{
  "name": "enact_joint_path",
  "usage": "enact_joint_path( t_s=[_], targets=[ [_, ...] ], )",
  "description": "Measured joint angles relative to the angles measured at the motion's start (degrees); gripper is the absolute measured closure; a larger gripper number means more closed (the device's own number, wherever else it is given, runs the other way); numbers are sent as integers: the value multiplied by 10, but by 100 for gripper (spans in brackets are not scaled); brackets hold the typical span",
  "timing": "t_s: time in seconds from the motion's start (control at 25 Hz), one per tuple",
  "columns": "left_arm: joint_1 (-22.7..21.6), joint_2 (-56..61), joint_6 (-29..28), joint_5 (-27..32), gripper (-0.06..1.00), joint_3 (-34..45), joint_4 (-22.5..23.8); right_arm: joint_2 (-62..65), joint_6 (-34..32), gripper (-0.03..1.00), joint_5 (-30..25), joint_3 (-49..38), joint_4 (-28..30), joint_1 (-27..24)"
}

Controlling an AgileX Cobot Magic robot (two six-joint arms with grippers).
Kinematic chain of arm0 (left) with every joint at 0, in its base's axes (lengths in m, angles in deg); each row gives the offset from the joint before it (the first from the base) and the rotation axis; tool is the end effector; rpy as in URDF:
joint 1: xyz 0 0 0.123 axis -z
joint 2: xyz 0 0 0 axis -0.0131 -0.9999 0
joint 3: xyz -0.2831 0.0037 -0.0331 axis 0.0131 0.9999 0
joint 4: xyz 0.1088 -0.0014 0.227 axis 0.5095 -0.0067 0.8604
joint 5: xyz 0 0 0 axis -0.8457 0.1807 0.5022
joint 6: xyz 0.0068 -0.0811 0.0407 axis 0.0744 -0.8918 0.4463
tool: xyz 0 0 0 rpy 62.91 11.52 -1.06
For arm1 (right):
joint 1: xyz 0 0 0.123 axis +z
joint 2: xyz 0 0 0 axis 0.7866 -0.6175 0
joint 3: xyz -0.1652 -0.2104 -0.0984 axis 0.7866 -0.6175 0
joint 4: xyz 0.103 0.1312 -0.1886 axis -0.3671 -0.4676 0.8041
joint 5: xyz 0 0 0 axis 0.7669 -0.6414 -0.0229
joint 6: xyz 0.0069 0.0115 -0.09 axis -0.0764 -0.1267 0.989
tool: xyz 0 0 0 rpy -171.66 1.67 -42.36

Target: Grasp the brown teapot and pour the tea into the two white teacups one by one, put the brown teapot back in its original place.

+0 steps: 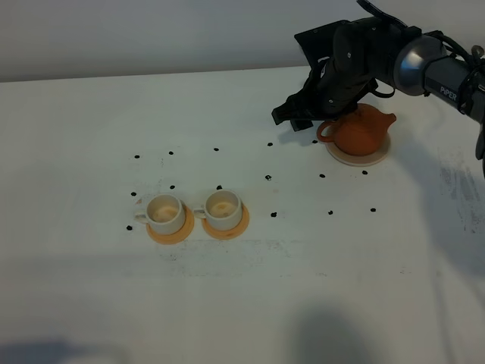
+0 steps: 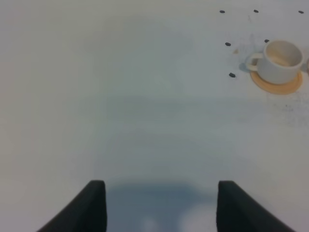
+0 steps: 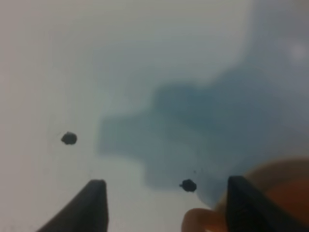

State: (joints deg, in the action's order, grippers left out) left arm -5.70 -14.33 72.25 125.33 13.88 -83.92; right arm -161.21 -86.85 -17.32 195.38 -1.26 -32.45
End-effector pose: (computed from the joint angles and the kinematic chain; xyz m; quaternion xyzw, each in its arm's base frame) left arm 0.0002 -0.0051 0.2648 -0.0105 0.8634 0.0050 0.5044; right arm 0.4743 0.1714 0.1578 -0.1543 0.9632 0.0610 0.2116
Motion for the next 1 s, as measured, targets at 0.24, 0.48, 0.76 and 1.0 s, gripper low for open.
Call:
enact_joint_path(
  t_s=[0.24, 0.48, 0.76, 1.0],
  targets=[
    [0, 0, 0, 0, 44, 0, 0, 0, 11, 43, -9, 1, -1, 0],
    [0, 0, 0, 0, 44, 0, 0, 0, 15, 43, -19, 2, -2, 0],
    [0, 0, 0, 0, 44, 0, 0, 0, 19, 43, -38, 2, -5, 0],
    [0, 0, 0, 0, 44, 0, 0, 2, 28, 43, -51, 2, -14, 0]
  ],
)
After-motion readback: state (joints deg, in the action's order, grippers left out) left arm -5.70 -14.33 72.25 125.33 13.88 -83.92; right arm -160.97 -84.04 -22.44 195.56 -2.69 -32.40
